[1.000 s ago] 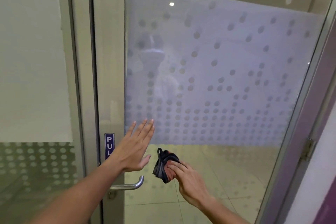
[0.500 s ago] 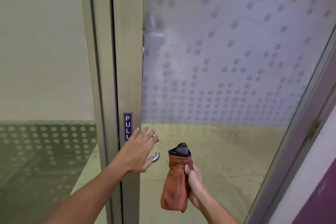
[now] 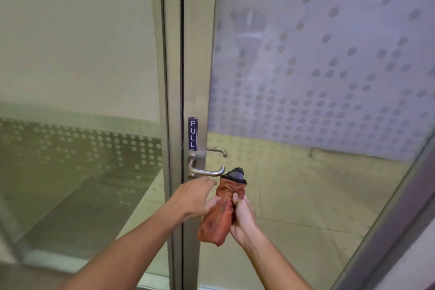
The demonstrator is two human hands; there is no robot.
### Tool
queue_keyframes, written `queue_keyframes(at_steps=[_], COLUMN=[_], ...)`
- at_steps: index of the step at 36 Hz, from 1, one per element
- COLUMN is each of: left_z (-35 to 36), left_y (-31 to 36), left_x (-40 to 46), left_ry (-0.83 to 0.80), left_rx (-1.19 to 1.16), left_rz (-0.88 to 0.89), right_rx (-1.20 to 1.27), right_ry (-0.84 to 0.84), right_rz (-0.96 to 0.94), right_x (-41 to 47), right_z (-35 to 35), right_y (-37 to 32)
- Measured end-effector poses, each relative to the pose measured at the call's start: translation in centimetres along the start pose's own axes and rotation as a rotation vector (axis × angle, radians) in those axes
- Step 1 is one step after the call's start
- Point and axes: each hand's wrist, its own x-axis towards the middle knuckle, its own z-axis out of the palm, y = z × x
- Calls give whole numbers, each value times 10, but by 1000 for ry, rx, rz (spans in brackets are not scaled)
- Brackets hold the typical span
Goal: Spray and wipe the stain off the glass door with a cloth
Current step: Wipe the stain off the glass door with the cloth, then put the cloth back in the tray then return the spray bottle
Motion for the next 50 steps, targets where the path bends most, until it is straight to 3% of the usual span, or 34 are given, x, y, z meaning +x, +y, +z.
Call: queue_keyframes(at_steps=[9, 19, 28, 34, 42, 47, 50], left_z=[1, -1, -16, -26, -41, -52, -55], left_y=[57, 89, 90, 90, 97, 118, 133], left_x=[-49, -129, -215, -279, -375, -431, -469], left_ry=[117, 84, 295, 448, 517, 529, 534], left_rx=[-268, -576, -793, -925, -1032, -1110, -1143], left_rz=[-260, -569, -835, -1038, -1239, -1262, -1271], right_rx=[58, -67, -163, -437, -1029, -1306, -1387], right_ry=[-104, -262, -637, -856, -1183, -1360, -1585], right_rz=[98, 212, 414, 401, -192, -751, -989], right_x=[-46, -106, -161, -201, -240, -275, -297], right_z=[-4, -4, 5, 7, 4, -9, -20], right_y=[3, 30, 65, 102, 135, 159, 174])
